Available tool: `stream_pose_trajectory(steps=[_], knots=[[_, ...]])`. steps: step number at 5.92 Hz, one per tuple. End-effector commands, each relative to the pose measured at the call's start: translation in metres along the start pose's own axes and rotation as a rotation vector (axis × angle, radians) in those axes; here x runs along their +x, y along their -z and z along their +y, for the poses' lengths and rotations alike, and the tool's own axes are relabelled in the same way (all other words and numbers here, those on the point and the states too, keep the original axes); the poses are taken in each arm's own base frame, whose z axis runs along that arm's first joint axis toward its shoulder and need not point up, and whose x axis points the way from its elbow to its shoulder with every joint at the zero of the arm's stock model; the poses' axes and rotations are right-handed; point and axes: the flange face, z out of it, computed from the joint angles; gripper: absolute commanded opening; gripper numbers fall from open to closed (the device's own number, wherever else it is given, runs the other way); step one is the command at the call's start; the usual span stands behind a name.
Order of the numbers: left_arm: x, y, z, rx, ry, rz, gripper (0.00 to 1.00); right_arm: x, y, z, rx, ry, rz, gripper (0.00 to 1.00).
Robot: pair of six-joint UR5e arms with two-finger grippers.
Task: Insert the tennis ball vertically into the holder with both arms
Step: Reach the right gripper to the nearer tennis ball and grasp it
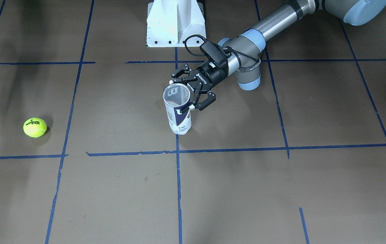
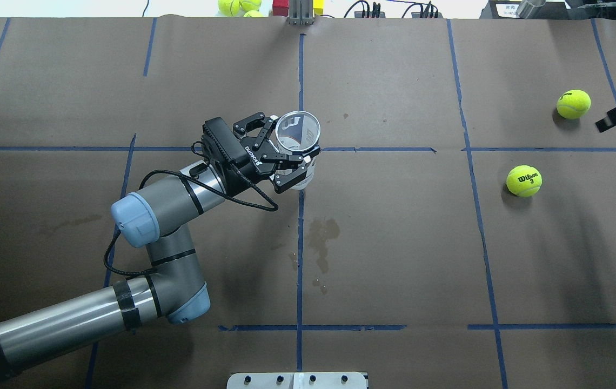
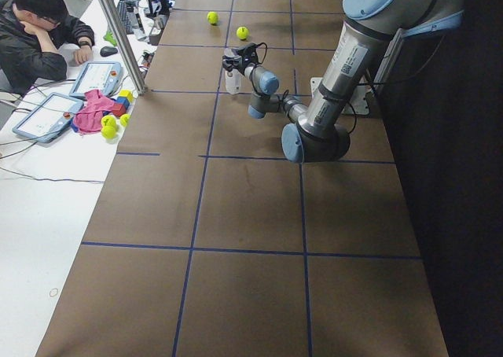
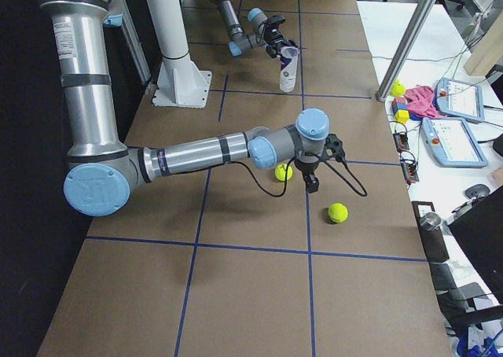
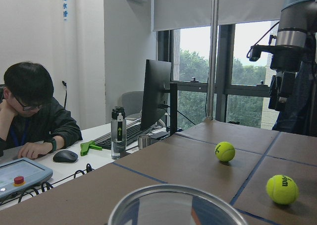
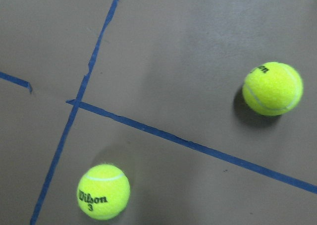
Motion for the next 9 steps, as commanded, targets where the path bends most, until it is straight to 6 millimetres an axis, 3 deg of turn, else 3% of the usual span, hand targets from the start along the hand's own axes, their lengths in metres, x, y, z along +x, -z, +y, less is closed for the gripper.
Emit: stream_pose_trajectory(steps=[1,2,5,7,9], knots=[[0.001,-0.001,-0.001,0.002,0.001,0.001,0.84,-0.068,-0.053,-0.015,-0.022,-0.017,0.066,1.0],[0.001,-0.001,-0.001,0.002,0.001,0.001,0.84,-0.09,-0.072,-0.016,-0.013,-0.012,0.1,1.0],[0.001,-0.001,-0.001,0.002,0.001,0.001,0.84,-0.103,-0.111,0.001,0.011,0.026,0.134,1.0],[0.001,-0.001,-0.001,0.002,0.001,0.001,0.84,-0.094,-0.14,0.018,0.02,0.046,0.128,1.0],[0.0,0.0,0.0,0.0,0.0,0.0,0.85,-0.101,-0.16,0.025,0.0,0.069,0.13,1.0]])
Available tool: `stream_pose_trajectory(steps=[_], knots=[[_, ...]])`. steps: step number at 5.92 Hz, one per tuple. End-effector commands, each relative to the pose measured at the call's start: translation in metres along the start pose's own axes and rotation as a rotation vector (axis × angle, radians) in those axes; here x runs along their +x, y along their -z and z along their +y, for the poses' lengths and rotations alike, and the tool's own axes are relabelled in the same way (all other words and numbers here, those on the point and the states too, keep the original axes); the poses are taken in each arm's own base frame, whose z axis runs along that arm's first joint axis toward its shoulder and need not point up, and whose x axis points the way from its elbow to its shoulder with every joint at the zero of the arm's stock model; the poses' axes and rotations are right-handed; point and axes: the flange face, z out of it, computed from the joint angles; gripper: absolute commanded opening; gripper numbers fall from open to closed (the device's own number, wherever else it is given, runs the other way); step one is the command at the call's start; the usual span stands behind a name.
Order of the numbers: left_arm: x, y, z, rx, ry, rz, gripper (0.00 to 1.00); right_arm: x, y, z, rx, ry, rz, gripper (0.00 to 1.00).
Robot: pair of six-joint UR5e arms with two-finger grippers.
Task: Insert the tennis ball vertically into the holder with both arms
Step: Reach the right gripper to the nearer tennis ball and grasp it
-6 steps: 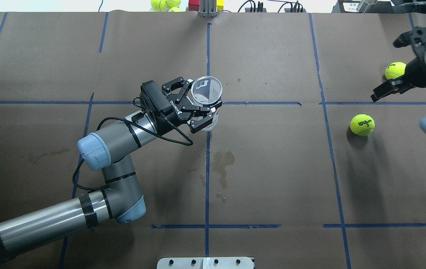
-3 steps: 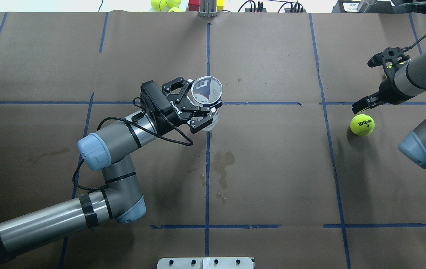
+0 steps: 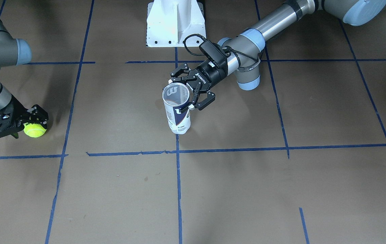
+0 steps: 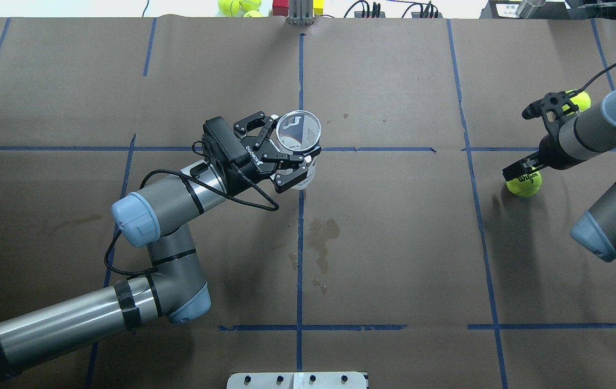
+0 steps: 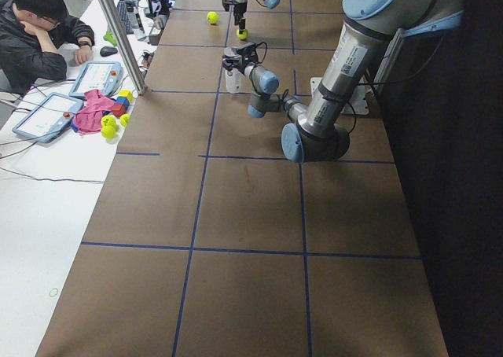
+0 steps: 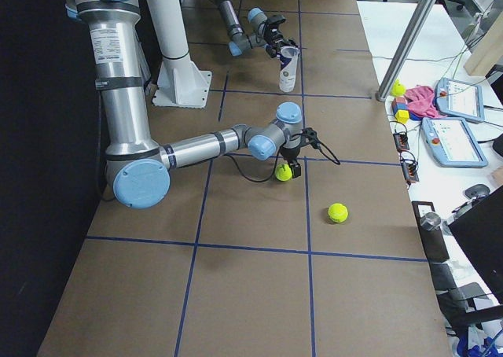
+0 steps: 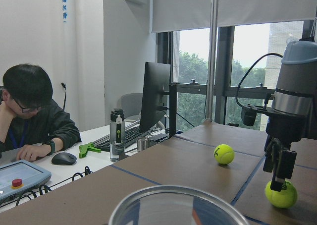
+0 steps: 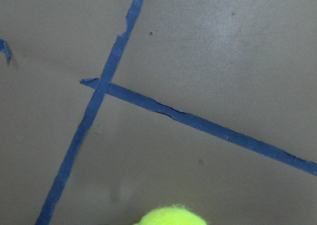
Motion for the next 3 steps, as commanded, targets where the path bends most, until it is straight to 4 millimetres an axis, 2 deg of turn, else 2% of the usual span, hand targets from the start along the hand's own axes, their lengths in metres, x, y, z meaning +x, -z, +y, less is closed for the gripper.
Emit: stream_pose_trajectory(steps=[1,2,3], knots=[[-0.0003,0.0005,0.0006,-0.001,0.0,0.0,0.85,-0.0078,-0.0115,0.0062,-0.016,0.017,-0.002,1.0],[-0.0003,0.0005,0.0006,-0.001,0.0,0.0,0.85,-0.0052,-0.0124,0.0097,-0.019,0.015,0.0,0.87],[0.0001,-0.0001,-0.0001,0.0,0.0,0.0,0.85,-0.0015,-0.0142,0.0144,-0.026,0.013,0.004,0.59]])
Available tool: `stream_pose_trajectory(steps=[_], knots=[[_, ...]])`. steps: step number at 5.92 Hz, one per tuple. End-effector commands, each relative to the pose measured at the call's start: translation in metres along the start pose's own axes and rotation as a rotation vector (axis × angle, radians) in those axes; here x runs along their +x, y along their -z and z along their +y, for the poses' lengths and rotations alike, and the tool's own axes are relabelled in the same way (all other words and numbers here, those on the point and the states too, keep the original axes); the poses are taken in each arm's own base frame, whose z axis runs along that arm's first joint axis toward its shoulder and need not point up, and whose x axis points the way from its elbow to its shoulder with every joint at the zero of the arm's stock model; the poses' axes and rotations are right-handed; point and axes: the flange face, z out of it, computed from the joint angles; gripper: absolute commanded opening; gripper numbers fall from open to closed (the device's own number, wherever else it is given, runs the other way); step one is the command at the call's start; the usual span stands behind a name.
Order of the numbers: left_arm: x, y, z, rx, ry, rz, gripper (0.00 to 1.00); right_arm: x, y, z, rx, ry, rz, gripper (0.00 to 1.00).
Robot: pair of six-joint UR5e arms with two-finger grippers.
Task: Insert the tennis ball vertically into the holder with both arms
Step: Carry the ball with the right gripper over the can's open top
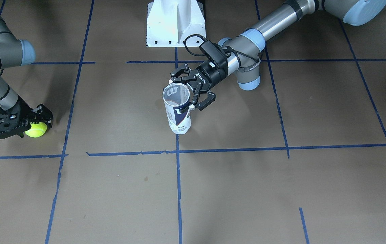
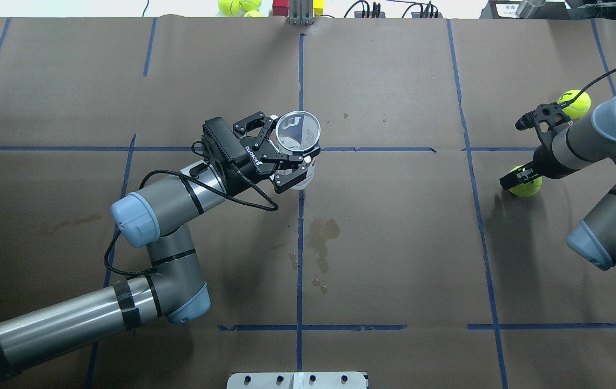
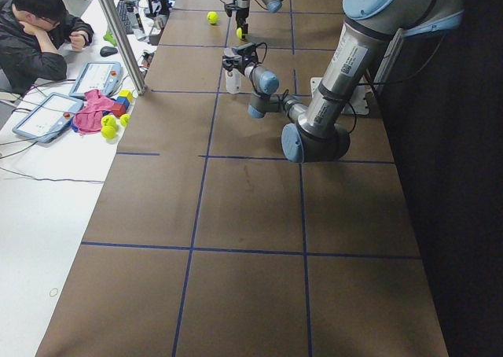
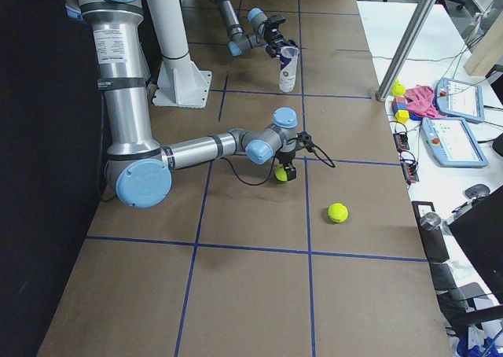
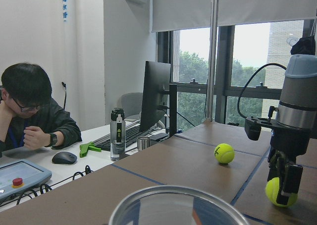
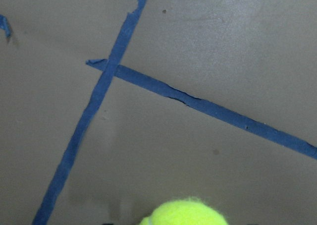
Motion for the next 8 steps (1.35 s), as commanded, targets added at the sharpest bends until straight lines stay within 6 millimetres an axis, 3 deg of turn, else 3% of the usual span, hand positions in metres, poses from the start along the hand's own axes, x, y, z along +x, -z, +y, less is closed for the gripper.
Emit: stream_pose_trajectory(steps=[1,2,3,4,5,6,7,8], knots=[[0.0,0.0,-0.001,0.001,0.0,0.0,0.85,0.001,0.002,0.002,0.005,0.002,0.005,0.46],[0.001,-0.001,-0.001,0.002,0.001,0.001,0.85,-0.018,0.029,-0.006,0.048,0.023,-0.024,0.38],[0.001,-0.001,-0.001,0.002,0.001,0.001,0.86,-0.04,0.057,-0.017,0.088,0.012,-0.056,0.37],[0.001,0.0,0.0,0.0,0.001,0.002,0.86,-0.081,0.098,-0.04,0.096,-0.051,-0.098,0.35],[0.007,0.0,0.003,-0.003,0.005,0.009,0.86,-0.131,0.151,-0.073,0.092,-0.125,-0.105,0.36],[0.009,0.001,0.005,-0.005,0.008,0.012,0.86,-0.18,0.191,-0.096,0.071,-0.195,-0.113,0.36],[0.01,0.001,0.005,-0.006,0.01,0.013,0.86,-0.205,0.207,-0.106,0.071,-0.231,-0.129,0.36],[0.012,0.004,0.012,-0.017,0.01,0.015,0.86,-0.215,0.211,-0.1,0.074,-0.229,-0.143,0.36]])
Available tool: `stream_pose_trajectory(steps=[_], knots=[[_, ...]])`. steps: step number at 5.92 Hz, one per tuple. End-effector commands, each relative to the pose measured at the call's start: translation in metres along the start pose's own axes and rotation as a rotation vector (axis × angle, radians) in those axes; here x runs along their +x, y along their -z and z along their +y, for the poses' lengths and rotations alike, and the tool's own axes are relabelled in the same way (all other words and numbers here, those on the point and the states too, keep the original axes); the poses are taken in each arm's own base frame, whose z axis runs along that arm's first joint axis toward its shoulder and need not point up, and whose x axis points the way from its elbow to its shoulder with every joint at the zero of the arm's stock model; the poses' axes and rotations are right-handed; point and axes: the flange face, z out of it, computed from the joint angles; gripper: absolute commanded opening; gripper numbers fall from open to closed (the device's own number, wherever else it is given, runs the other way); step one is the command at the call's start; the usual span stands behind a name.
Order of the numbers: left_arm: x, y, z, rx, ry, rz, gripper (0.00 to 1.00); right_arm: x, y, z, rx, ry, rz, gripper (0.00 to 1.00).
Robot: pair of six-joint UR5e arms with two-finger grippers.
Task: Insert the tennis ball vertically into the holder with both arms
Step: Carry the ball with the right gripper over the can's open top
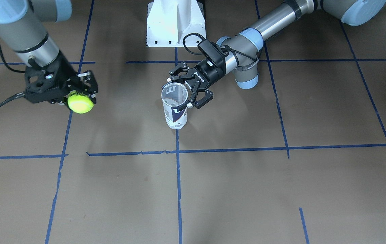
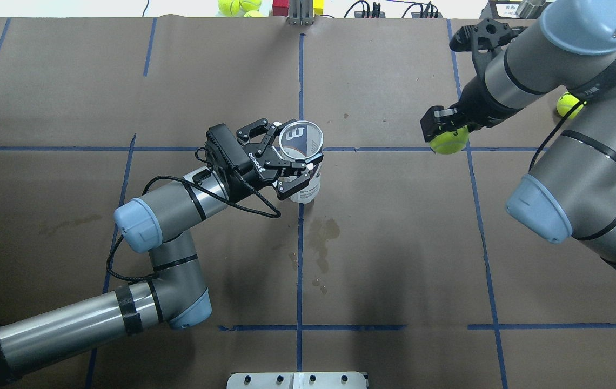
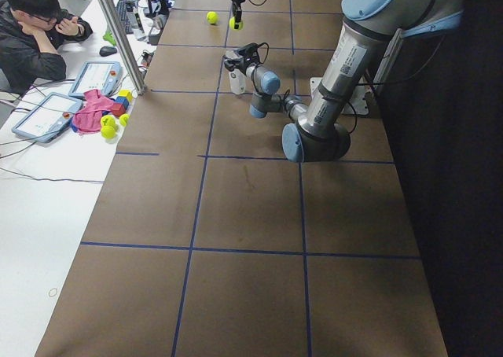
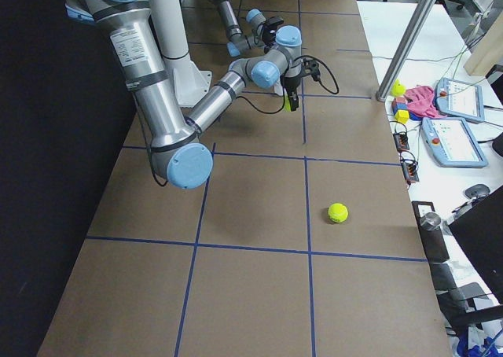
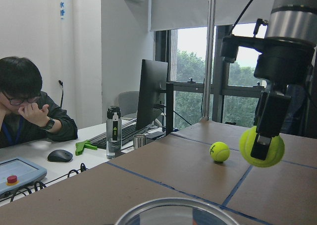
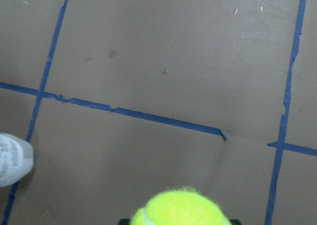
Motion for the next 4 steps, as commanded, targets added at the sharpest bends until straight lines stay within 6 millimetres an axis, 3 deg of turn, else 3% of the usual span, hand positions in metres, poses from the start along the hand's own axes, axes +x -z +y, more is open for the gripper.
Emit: stream_pose_trajectory(steps=[1,4], knots=[[0.002,0.003,0.007,-0.011,0.001,0.002,0.86,-0.027,0.023,0.01,0.013,-0.023,-0.039,0.36],[0.005,0.004,0.011,-0.017,0.003,0.005,0.86,-0.084,0.058,0.002,0.001,-0.085,-0.062,0.36]])
